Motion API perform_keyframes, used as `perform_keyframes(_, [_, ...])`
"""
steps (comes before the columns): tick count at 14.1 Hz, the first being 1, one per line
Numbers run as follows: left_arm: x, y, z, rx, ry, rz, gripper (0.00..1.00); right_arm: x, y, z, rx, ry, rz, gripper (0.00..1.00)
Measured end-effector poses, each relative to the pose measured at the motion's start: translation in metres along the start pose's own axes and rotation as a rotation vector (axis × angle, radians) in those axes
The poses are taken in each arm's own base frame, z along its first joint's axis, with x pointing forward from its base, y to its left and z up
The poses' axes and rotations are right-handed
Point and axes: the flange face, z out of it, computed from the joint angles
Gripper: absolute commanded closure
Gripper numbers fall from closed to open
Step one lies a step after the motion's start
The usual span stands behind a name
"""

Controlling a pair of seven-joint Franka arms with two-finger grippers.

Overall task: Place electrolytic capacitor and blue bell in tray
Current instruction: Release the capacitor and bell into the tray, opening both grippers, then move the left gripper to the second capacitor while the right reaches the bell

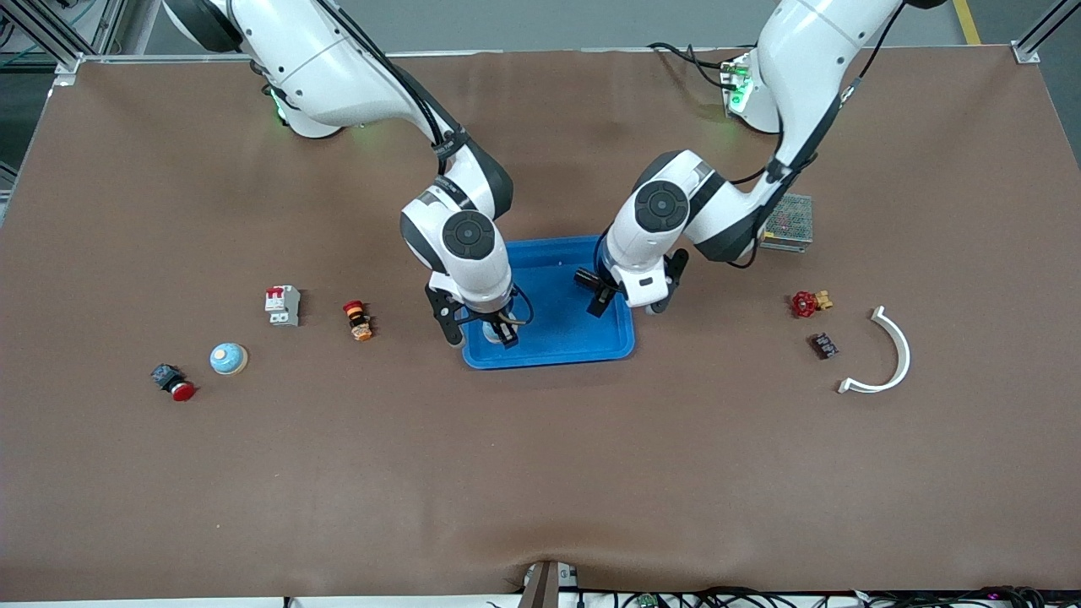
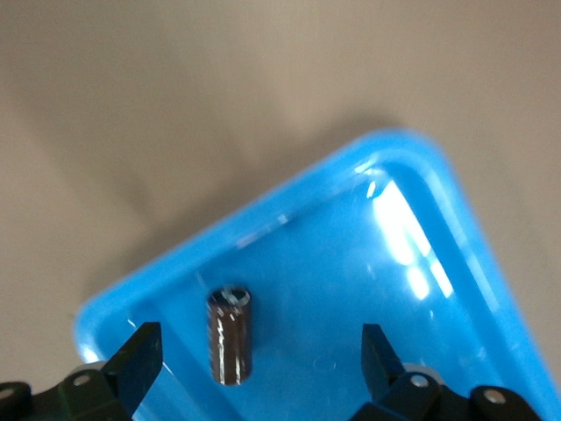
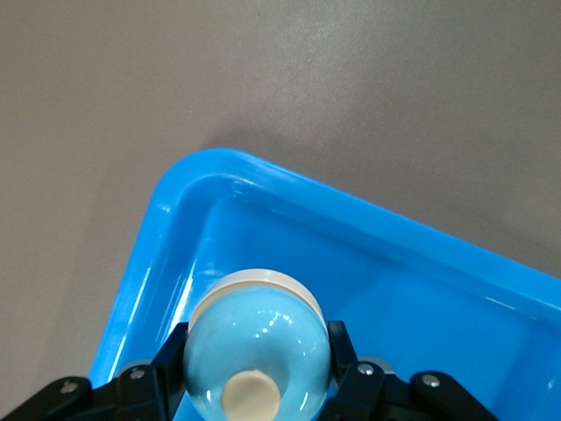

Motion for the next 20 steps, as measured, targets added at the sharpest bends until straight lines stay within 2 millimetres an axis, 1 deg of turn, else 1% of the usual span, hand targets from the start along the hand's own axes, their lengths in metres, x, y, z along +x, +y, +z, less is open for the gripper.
perform_keyframes(1, [0.013,0.005,-0.019,0.024,0.027,-0.003,0.0,0.0,0.001,0.007,0.001,0.006,-0.001,1.0])
perform_keyframes(3, [0.042,0.01,-0.047,0.048,0.06,0.006,0.0,0.0,0.002,0.018,-0.002,0.013,-0.003,1.0])
perform_keyframes(4, [0.058,0.009,-0.056,0.058,0.07,0.016,0.0,0.0,0.003,0.022,-0.005,0.015,-0.004,1.0])
perform_keyframes(6, [0.097,0.005,-0.066,0.094,0.078,0.058,0.0,0.0,0.003,0.025,-0.002,0.019,-0.01,1.0])
perform_keyframes(8, [0.143,-0.002,-0.07,0.13,0.071,0.109,0.0,0.0,0.003,0.026,-0.003,0.02,-0.011,1.0])
perform_keyframes(9, [0.166,-0.005,-0.071,0.141,0.064,0.13,0.0,0.0,0.003,0.027,-0.002,0.021,-0.012,0.91])
perform_keyframes(10, [0.187,-0.009,-0.07,0.152,0.057,0.151,0.0,0.0,0.003,0.027,-0.002,0.023,-0.015,0.23])
perform_keyframes(11, [0.206,-0.015,-0.068,0.164,0.059,0.176,0.0,0.0,0.003,0.027,0.0,0.027,-0.021,0.0])
perform_keyframes(13, [0.24,-0.027,-0.059,0.2,0.09,0.233,0.0,-0.001,0.003,0.027,0.007,0.047,-0.042,0.0])
perform_keyframes(16, [0.276,-0.042,-0.045,0.247,0.111,0.311,0.0,0.002,-0.002,0.021,0.023,0.059,-0.047,0.0])
perform_keyframes(18, [0.302,-0.05,-0.036,0.27,0.099,0.379,0.0,0.01,-0.009,0.012,0.012,0.071,-0.061,0.0])
perform_keyframes(20, [0.328,-0.06,-0.029,0.278,0.071,0.446,0.0,0.024,-0.015,-0.004,-0.045,0.093,-0.11,0.0])
